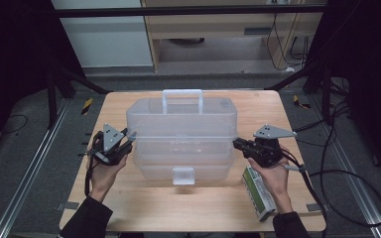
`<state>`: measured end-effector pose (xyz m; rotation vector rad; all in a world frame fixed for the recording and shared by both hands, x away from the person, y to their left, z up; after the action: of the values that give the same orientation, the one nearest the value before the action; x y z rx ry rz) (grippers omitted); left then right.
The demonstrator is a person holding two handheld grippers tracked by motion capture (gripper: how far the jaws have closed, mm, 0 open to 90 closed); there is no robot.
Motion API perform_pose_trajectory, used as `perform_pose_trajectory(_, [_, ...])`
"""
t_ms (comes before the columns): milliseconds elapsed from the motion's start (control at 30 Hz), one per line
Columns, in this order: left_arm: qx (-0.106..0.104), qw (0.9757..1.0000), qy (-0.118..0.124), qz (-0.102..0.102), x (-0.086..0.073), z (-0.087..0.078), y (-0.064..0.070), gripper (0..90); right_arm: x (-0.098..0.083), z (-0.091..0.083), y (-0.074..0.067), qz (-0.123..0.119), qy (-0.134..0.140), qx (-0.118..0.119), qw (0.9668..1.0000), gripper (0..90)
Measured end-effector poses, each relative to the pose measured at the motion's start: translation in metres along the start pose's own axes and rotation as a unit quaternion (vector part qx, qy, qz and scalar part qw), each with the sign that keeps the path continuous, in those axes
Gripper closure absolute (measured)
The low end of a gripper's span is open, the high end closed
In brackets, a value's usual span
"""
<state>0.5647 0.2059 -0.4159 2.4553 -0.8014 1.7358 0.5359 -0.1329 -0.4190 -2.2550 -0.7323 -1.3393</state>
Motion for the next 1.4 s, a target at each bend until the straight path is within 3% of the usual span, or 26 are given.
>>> perform_pose_trajectory(233, [0.005,1.0,-0.004,0.0,0.003,0.0,-0.002,72.3,-0.014,0.0,0.009,0.012,-0.031,-0.008,0.9994,70.5])
perform_pose_trajectory(633, [0.009,0.9999,-0.007,0.004,0.003,0.0,-0.002,72.7,-0.035,0.015,0.015,0.02,-0.067,-0.019,0.9974,62.8])
perform_pose_trajectory(1133, [0.008,0.9999,-0.01,0.0,0.003,0.0,-0.002,72.7,-0.046,0.025,0.013,0.022,-0.1,-0.022,0.9945,67.7])
perform_pose_trajectory(1400, [0.006,0.9999,-0.013,-0.002,0.006,0.0,-0.004,72.9,-0.046,0.027,0.009,0.031,-0.102,-0.005,0.9943,78.0])
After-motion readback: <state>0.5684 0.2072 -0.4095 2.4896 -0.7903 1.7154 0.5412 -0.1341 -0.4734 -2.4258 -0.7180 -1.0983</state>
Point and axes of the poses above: each handheld gripper's, and its own axes: z roughly forward along the jaws, x roughly out of its top, y roughly to its right, the point moved 10 cm from there along z, roughly forward along the jaws, and after that the axes turned 1 degree about z, right-handed, at the moved point
